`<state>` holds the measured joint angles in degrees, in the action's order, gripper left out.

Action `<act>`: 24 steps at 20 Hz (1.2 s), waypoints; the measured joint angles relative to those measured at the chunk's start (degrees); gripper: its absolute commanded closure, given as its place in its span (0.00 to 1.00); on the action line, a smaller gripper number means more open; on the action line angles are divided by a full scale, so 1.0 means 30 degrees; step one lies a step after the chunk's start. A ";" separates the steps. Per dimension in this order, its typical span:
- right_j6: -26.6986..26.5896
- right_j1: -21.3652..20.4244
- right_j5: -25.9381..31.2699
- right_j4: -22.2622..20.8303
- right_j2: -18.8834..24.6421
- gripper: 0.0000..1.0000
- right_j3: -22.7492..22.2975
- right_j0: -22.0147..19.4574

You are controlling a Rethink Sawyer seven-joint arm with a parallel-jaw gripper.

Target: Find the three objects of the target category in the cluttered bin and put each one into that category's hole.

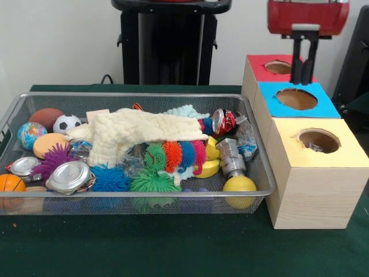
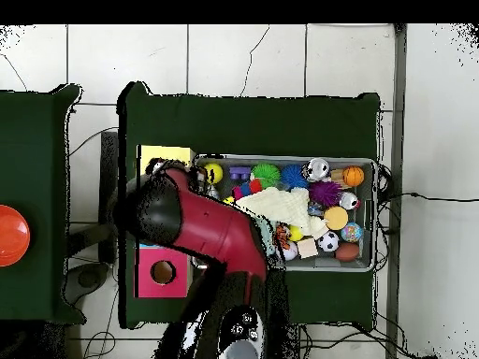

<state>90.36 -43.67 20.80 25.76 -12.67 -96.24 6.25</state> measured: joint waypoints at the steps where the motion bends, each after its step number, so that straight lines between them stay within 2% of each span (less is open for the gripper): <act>1: 0.0000 -0.0121 0.0000 -0.0083 0.0079 1.00 -0.0018 -0.0269; 4: 0.0000 -0.0698 0.0000 -0.0653 0.0538 1.00 -0.0113 -0.1854; 6: 0.0000 -0.0829 0.0000 -0.0912 0.0695 1.00 -0.0144 -0.2404; 7: 0.0000 -0.0937 -0.0004 -0.1360 0.0921 1.00 -0.0174 -0.3183; 12: 0.0000 -0.0990 0.0000 -0.2603 0.1604 1.00 -0.0285 -0.4844; 18: 0.0000 -0.0933 -0.0004 -0.5073 0.3330 1.00 -0.0539 -0.7338; 24: 0.0000 -0.0654 -0.0004 -0.6758 0.4601 1.00 -0.0644 -0.8547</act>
<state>90.36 -45.63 20.79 5.49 1.14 -98.18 -19.39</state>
